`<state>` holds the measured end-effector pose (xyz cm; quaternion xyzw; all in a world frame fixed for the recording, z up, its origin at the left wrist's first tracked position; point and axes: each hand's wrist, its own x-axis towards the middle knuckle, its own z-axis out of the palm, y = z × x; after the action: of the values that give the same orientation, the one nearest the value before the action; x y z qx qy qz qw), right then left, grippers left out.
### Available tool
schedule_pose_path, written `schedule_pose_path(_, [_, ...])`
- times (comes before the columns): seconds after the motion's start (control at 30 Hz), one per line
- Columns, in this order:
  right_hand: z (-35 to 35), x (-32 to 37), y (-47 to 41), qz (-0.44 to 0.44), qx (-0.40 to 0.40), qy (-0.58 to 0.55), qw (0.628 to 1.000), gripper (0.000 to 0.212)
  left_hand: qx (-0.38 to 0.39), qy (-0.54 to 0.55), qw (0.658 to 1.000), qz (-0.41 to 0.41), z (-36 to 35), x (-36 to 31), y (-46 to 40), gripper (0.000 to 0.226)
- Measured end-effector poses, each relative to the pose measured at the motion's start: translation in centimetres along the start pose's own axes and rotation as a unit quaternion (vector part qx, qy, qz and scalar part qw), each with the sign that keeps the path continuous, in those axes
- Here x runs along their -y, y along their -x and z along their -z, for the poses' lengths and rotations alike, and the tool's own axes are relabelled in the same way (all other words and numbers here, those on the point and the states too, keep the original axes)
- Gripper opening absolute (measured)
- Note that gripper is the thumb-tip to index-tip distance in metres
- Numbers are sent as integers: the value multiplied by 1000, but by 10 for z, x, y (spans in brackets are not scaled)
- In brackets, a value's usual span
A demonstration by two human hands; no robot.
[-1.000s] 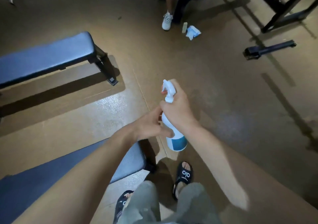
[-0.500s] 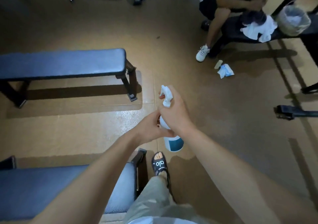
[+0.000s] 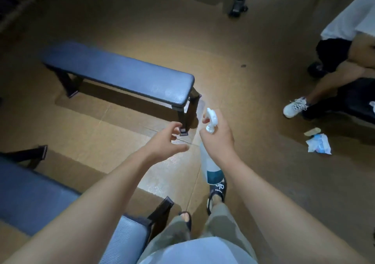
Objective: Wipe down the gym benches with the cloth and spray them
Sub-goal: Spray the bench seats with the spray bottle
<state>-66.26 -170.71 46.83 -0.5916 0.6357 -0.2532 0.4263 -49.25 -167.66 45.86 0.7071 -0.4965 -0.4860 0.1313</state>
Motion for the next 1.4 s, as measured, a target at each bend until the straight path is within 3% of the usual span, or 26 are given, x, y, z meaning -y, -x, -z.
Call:
schedule_pose_path(0.2, [-12,-1,-85,17,56,43,997,23,-87,14,994,69,35,6,-67,69])
schedule_pose_path(0.43, [-59,1,-167,15,79,79,994,29,-119,37,987,103,79,27,-151,71])
schedule_pose_path(0.73, [-172,-71,-274,-1,63,87,994,32,-174,100,970,140,99,122,-327,85])
schedule_pose_path(0.97, [-273,-179,-370,35,52,72,995,33,-281,208,921,170,62,236,-495,93])
schedule_pose_path(1.2, [-331,-258,-404,68,9,81,994,33,-438,278,844,136,36,311,-582,73])
schedule_pose_path(1.4, [-356,-273,-402,32,-26,63,997,25,-457,262,842,111,23,319,-594,79])
